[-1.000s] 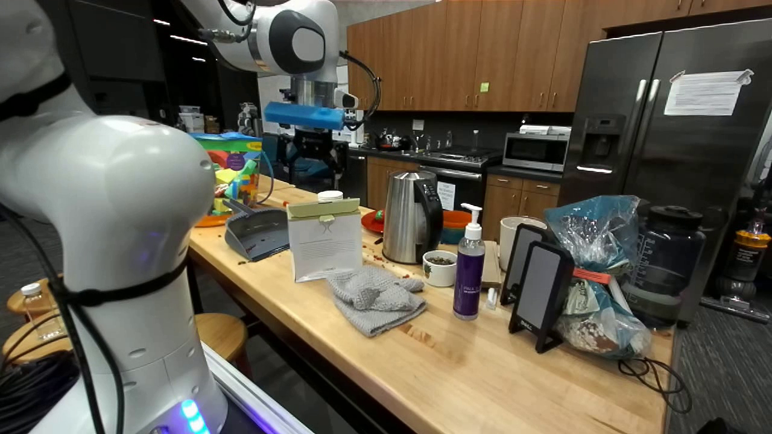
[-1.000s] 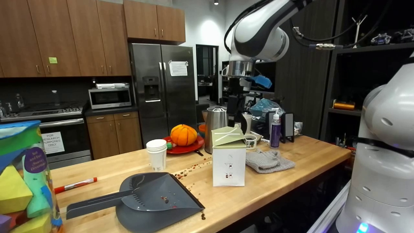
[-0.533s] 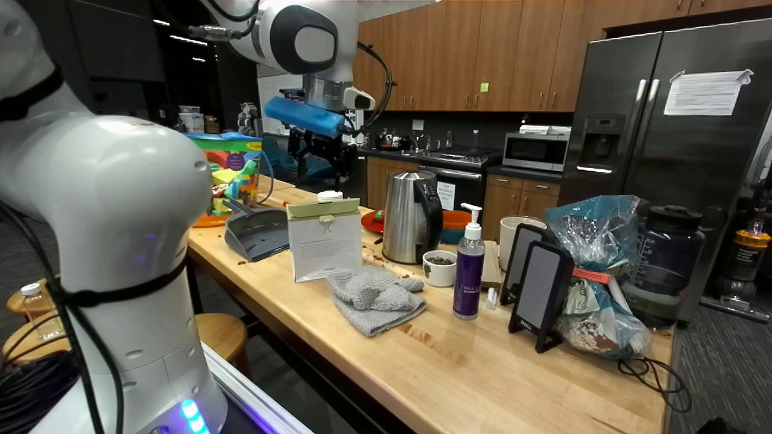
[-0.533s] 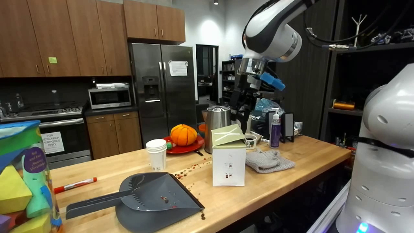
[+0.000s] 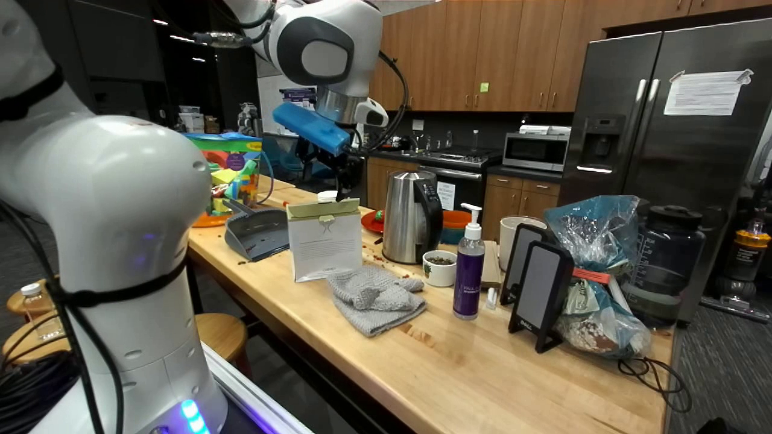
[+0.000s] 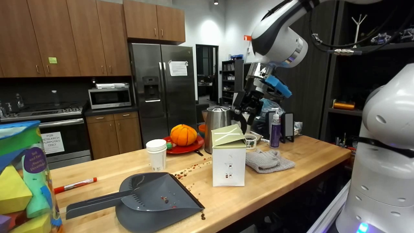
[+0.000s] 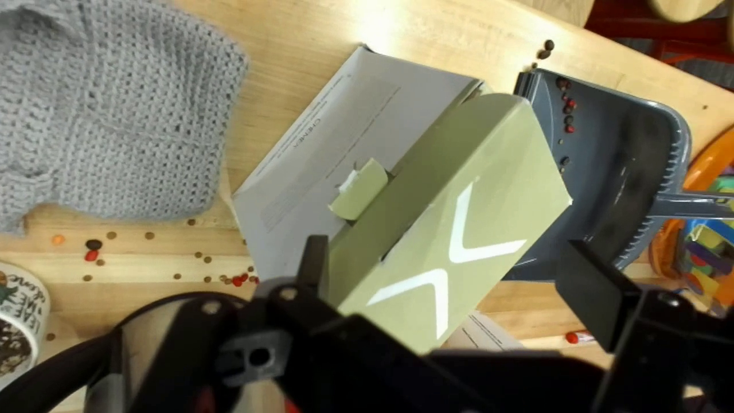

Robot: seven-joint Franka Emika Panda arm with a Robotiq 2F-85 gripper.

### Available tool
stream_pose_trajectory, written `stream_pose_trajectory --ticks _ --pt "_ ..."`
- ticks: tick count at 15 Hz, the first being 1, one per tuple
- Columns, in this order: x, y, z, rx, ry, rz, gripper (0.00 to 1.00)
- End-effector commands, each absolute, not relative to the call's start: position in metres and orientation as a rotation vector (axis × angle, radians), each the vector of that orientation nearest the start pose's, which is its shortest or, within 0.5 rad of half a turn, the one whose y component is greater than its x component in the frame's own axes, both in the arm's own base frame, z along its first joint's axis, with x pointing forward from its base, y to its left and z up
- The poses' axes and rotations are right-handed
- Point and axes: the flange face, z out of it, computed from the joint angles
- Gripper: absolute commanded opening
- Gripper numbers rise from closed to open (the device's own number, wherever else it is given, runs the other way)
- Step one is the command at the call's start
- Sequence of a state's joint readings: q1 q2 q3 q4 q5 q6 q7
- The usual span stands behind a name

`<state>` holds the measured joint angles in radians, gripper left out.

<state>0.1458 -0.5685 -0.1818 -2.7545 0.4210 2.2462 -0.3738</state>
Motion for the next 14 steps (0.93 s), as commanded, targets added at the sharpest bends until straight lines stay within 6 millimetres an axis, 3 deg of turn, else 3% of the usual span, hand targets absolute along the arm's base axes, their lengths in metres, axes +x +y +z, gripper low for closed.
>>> stream_pose_trajectory --ticks 1,7,14 --pt "0.356 -0.007 0.383 -2.598 -0.168 -0.187 1.0" --pt "0.356 -0.019 0.375 -2.48 -0.18 -0.193 1.0" --pt "0.362 -0.015 0.361 -2.422 -0.179 -0.171 1.0"
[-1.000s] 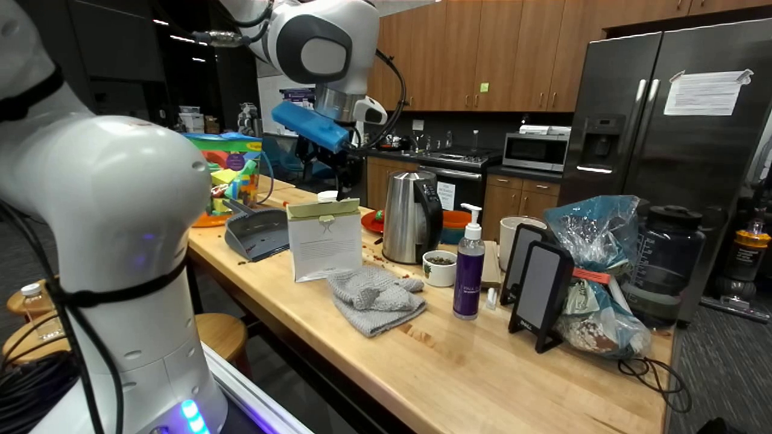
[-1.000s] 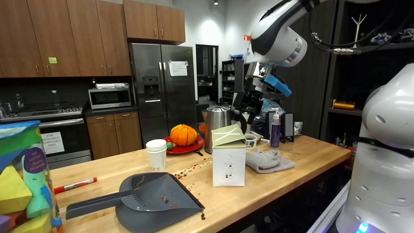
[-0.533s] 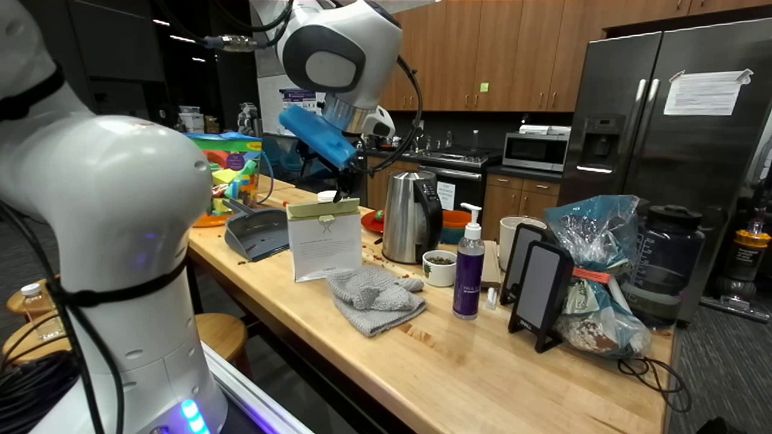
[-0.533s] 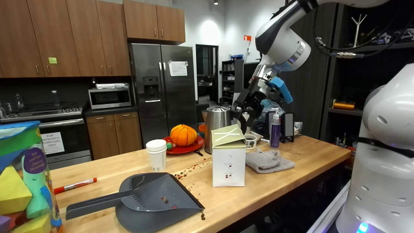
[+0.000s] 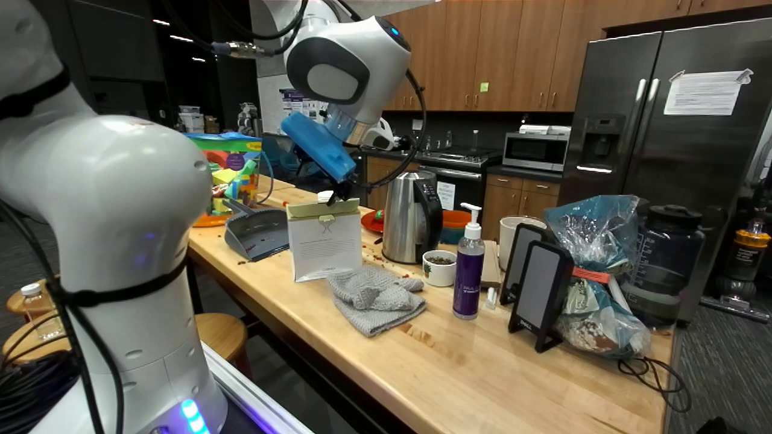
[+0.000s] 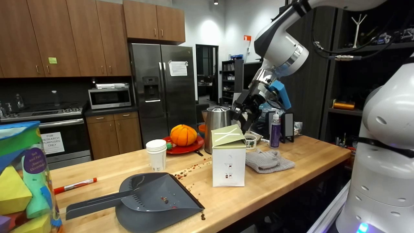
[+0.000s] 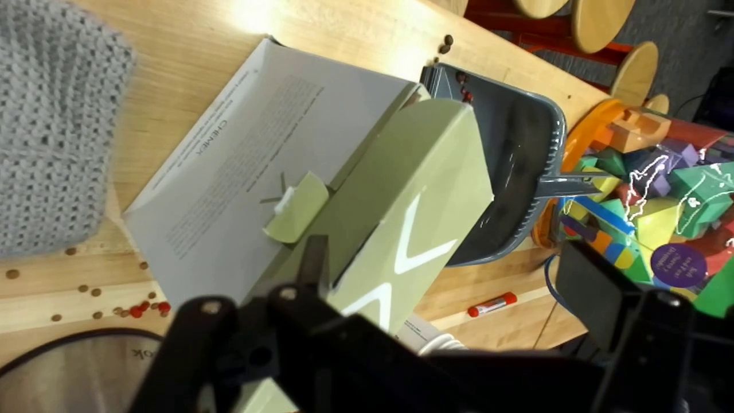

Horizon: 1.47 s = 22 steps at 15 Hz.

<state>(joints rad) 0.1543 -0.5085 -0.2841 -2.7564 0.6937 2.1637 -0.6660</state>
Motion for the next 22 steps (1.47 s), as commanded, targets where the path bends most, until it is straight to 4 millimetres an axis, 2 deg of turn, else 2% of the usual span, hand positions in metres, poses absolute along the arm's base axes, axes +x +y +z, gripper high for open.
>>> stream_pose_trajectory --ticks 1,10,22 --pt "0.362 -0.015 0.36 -2.42 -0.177 -0.169 1.0" --pt "0.367 -0.022 0.357 -2.405 -0.152 -0.194 1.0" --pt "0.379 -0.012 0.347 -2.395 -0.17 -0.154 1.0"
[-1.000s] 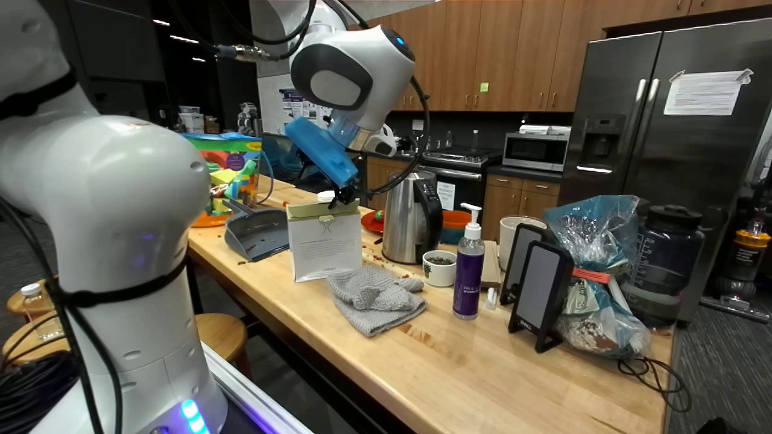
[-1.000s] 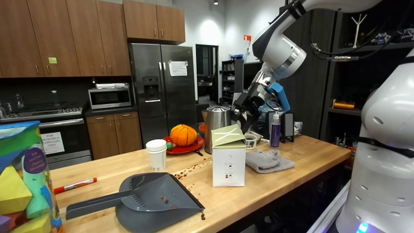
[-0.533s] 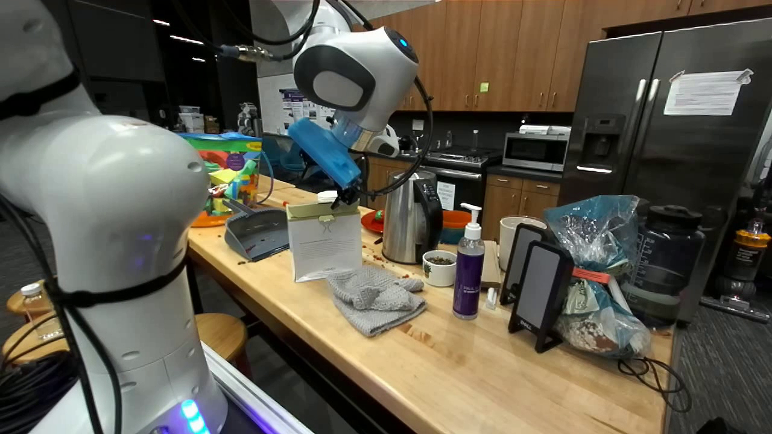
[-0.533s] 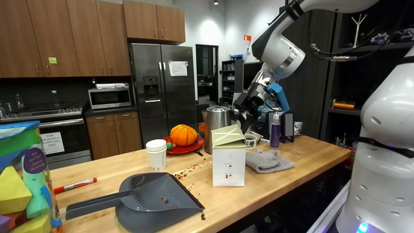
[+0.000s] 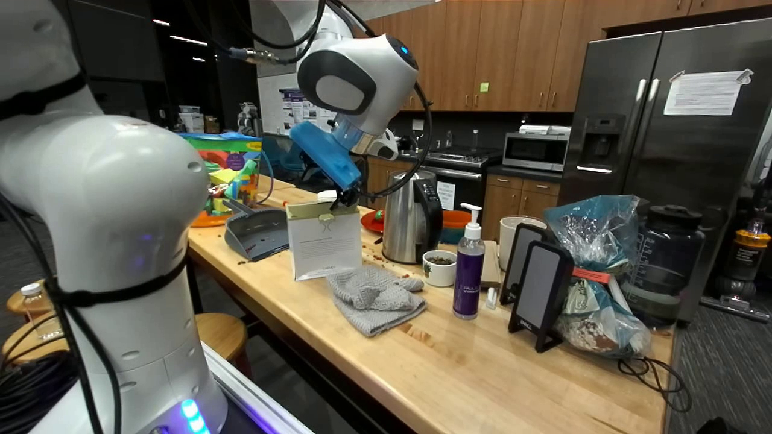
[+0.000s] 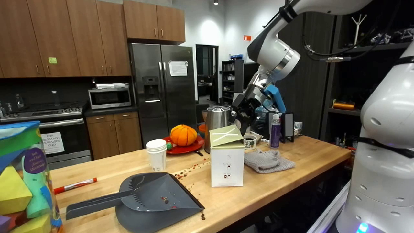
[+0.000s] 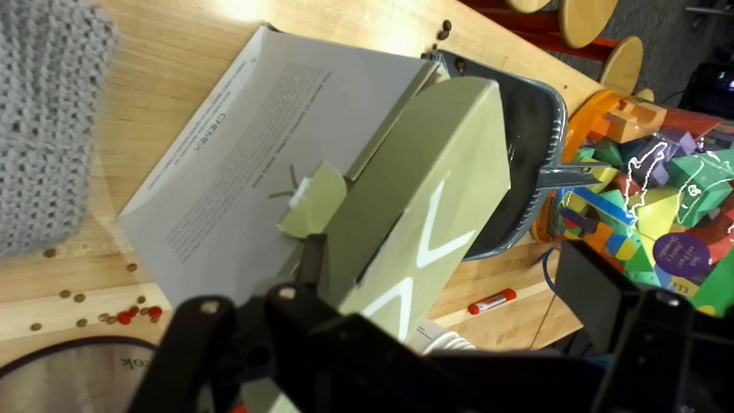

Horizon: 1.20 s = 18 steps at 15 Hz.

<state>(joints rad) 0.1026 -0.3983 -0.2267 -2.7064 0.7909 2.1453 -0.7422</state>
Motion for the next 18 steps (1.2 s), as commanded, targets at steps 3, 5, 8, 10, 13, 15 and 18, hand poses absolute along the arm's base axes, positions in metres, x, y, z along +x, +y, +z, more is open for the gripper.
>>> stream_pose_trajectory --ticks 3,5,8,10,13,15,18 --pt "0.3814 -0.0112 0.3453 -2.394 -0.174 -0.143 1.0" --pt "0.3827 -0.0117 0.3438 -2.393 -0.174 -0.135 1.0" --pt "0.3838 -0.0126 0.3426 -2.39 -0.183 -0.129 1.0" --pt "0.3834 -0.0128 0.3429 -2.387 -0.19 -0.126 1.0" --pt "0.3845 -0.0119 0.3425 -2.384 -0.2 -0.119 1.0" --pt "0.3842 -0.011 0.3438 -2.382 -0.21 -0.121 1.0" --pt "0.3828 -0.0092 0.3458 -2.382 -0.222 -0.126 1.0"
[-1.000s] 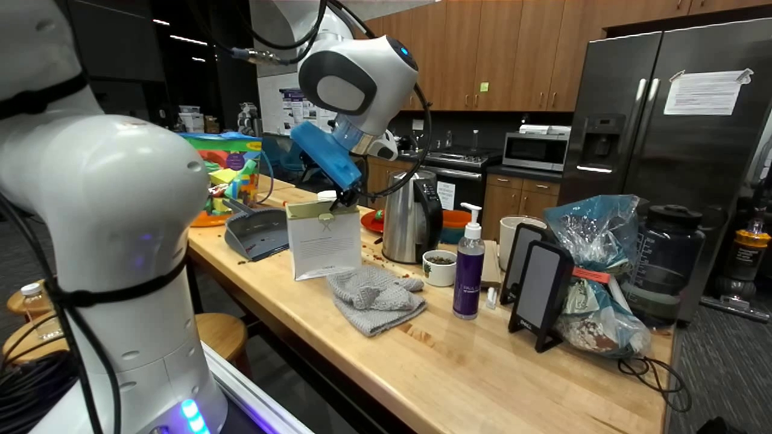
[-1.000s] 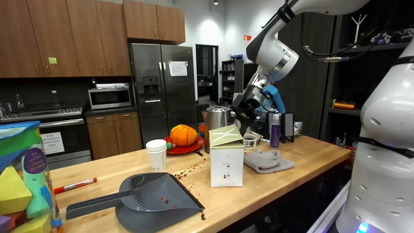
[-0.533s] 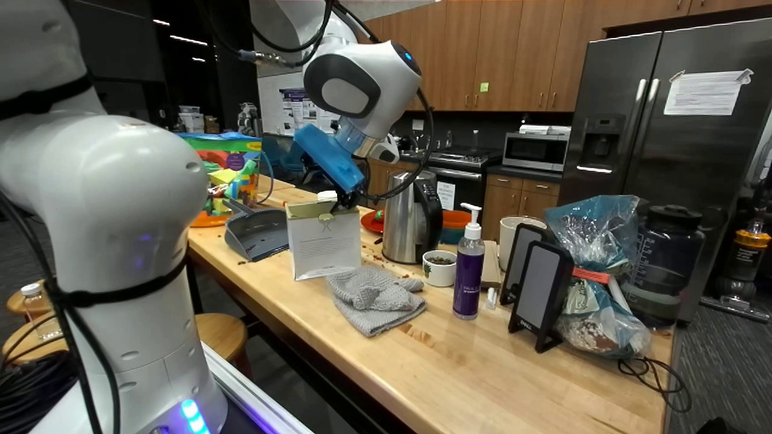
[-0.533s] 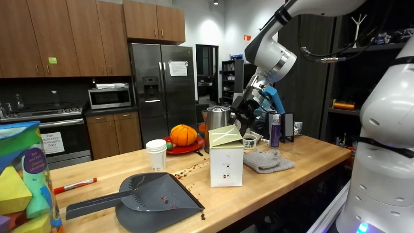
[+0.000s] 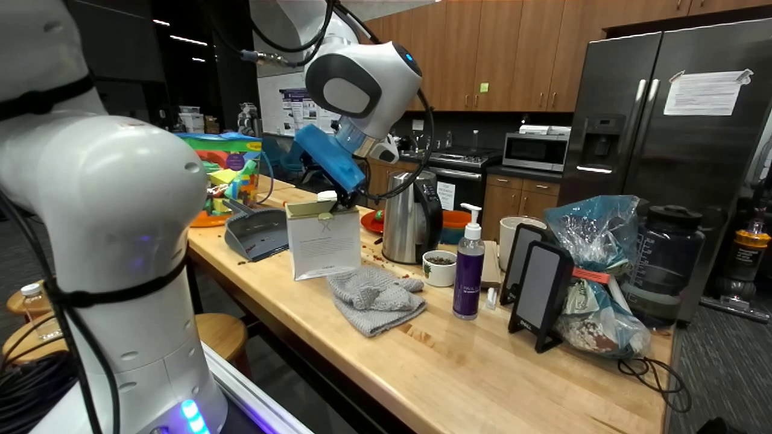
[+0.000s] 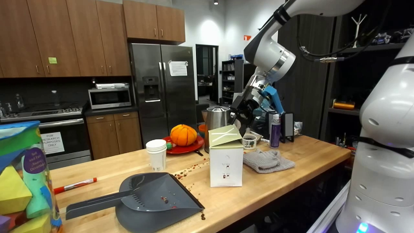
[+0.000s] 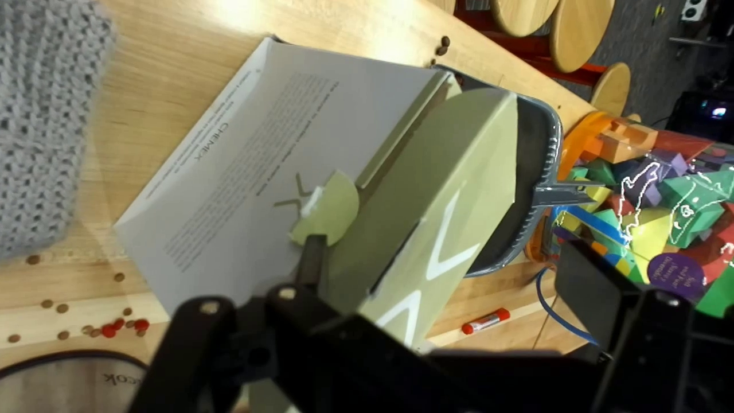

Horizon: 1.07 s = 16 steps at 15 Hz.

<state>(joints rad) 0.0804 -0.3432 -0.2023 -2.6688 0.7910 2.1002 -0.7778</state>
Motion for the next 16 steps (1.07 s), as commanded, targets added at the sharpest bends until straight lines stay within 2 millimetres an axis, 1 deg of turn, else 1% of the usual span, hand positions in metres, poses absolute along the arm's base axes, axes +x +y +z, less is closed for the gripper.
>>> stream_pose_trajectory --ticks 1,8,16 --pt "0.383 -0.009 0.346 -2.382 -0.226 -0.126 1.0" --pt "0.382 -0.011 0.342 -2.384 -0.22 -0.114 1.0" --pt "0.382 -0.024 0.337 -2.383 -0.174 -0.096 1.0"
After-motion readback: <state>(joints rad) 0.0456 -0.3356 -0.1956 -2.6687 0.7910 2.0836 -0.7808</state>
